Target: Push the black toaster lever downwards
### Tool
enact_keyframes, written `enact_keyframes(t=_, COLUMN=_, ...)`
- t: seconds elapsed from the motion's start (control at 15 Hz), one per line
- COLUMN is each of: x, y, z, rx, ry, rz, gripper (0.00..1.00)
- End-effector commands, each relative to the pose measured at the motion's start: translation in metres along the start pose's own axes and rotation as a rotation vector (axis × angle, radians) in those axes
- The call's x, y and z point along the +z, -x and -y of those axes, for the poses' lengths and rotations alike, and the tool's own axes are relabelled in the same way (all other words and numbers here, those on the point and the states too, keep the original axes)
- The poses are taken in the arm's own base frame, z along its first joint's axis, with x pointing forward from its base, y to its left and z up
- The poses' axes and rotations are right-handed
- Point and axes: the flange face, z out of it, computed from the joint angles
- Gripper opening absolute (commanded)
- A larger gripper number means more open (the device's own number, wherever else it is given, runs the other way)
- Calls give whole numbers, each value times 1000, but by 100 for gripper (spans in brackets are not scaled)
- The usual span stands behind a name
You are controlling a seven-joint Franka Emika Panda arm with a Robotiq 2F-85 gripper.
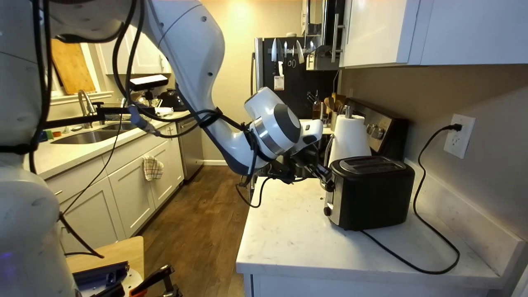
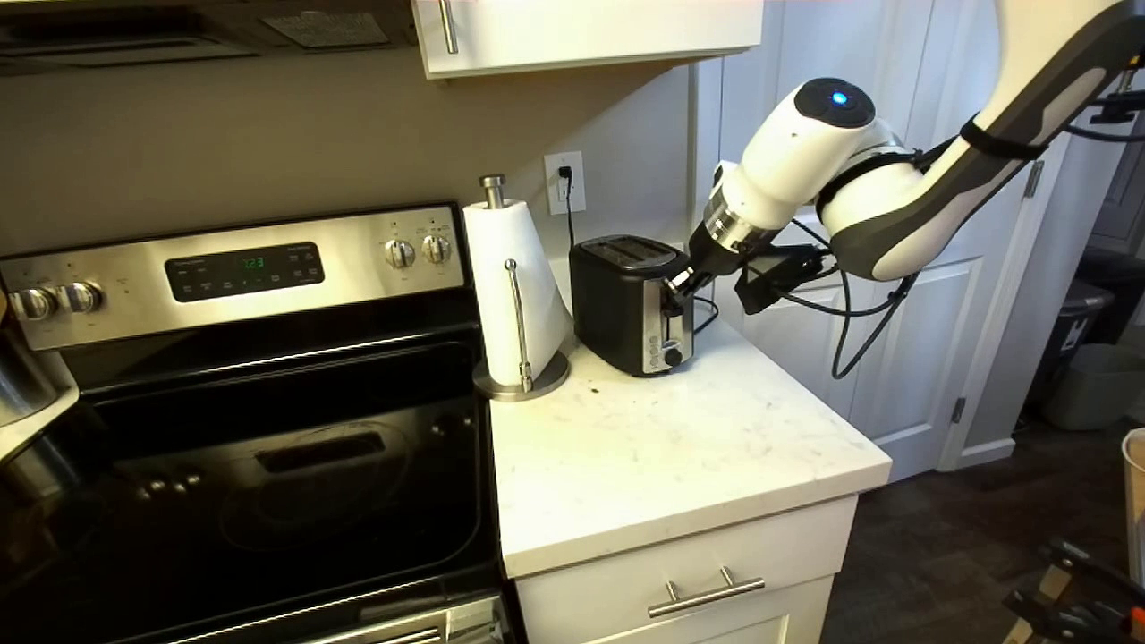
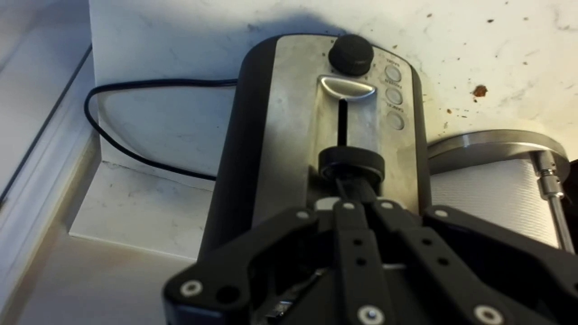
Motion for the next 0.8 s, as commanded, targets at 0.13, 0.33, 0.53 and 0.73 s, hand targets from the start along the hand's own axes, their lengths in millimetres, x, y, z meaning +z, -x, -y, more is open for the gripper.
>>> enact_keyframes(t=0.13, x=13, y=17, z=3, rx=37, ry=0, rz=2, gripper=0)
enact_keyframes(t=0.33, x=24, y=26, z=8, rx=53, ry=3, rz=10, gripper=0)
enact_keyframes(t=0.53, x=43, y=40, z=13, rx=82, ry=0, rz=21, gripper=0)
enact_keyframes(t=0.73, x=63, y=50, z=12, rx=99, ry=0, rz=24, gripper=0)
